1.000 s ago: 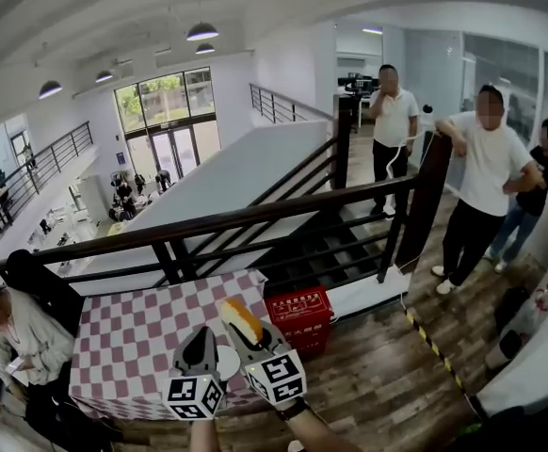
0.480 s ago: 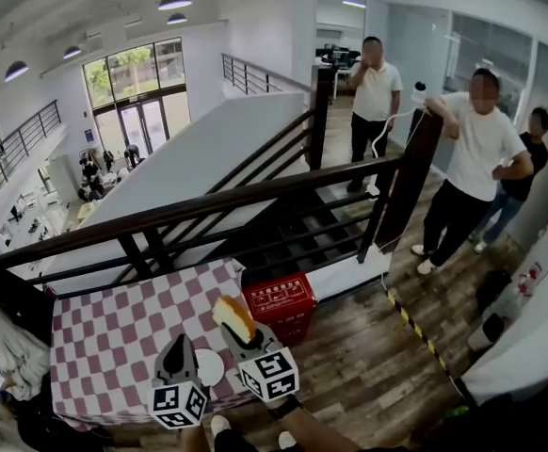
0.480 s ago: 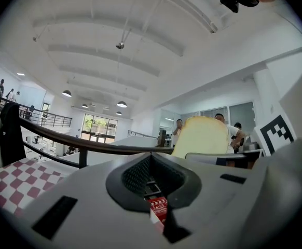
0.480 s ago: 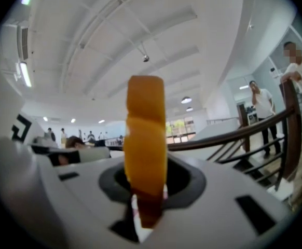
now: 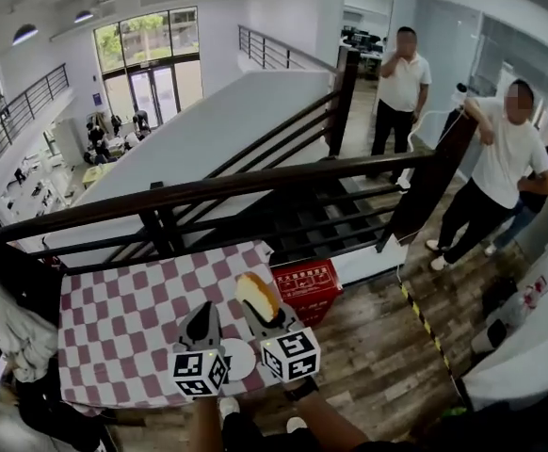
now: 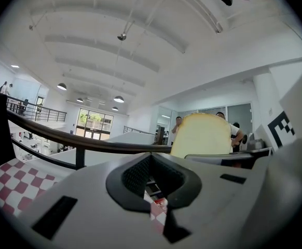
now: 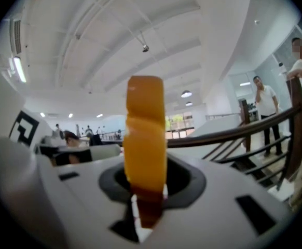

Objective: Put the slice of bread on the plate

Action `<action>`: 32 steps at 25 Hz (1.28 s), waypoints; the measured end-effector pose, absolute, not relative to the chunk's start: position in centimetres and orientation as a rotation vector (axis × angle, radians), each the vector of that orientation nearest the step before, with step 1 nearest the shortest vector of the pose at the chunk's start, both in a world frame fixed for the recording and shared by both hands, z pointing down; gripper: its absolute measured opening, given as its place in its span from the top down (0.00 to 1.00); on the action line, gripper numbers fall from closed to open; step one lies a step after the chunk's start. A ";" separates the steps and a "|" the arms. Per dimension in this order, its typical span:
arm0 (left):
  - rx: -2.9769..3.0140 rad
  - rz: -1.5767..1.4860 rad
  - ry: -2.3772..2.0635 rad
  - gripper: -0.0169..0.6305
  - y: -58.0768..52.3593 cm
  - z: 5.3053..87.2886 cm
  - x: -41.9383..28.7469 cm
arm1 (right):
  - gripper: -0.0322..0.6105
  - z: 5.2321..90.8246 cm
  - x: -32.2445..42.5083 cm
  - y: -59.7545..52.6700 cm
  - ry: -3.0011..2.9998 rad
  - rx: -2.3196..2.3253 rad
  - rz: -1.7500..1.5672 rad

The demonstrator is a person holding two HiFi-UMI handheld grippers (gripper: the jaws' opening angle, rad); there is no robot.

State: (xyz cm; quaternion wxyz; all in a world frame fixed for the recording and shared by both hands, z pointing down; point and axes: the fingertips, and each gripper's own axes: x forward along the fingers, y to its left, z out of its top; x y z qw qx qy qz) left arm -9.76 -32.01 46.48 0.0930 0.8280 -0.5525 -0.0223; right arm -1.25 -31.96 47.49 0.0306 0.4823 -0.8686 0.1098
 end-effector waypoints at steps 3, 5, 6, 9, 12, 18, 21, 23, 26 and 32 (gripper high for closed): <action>2.452 -0.036 -1.599 0.95 -32.7 48.3 -10.6 | 0.80 50.0 -2.1 -32.4 -2.596 1.470 0.386; 2.444 -0.020 -1.577 0.95 -33.3 49.9 -11.2 | 0.80 52.2 -2.5 -33.0 -2.539 1.471 0.428; 2.440 -0.008 -1.570 0.95 -33.7 50.6 -11.6 | 0.80 53.3 -2.9 -33.5 -2.518 1.467 0.447; 2.399 0.061 -1.557 0.95 -34.3 53.2 -13.3 | 0.80 56.4 -4.3 -34.2 -2.458 1.434 0.529; 2.339 0.121 -1.513 0.95 -34.0 56.6 -13.9 | 0.80 60.2 -4.6 -33.4 -2.372 1.405 0.633; 2.253 0.195 -1.440 0.95 -33.6 62.7 -14.0 | 0.80 67.6 -5.2 -31.5 -2.250 1.205 0.827; 2.217 0.257 -1.408 0.95 -32.6 65.7 -14.2 | 0.80 71.4 -5.4 -29.8 -2.176 1.158 0.930; 2.203 0.295 -1.386 0.95 -32.0 67.5 -14.2 | 0.80 73.7 -5.7 -28.4 -2.132 1.114 0.993; 2.188 0.334 -1.358 0.95 -31.6 69.4 -14.1 | 0.80 76.3 -6.6 -26.5 -2.094 1.023 1.069; 2.135 0.359 -1.362 0.95 -31.0 71.8 -15.1 | 0.80 80.3 -9.8 -21.7 -2.034 0.719 1.366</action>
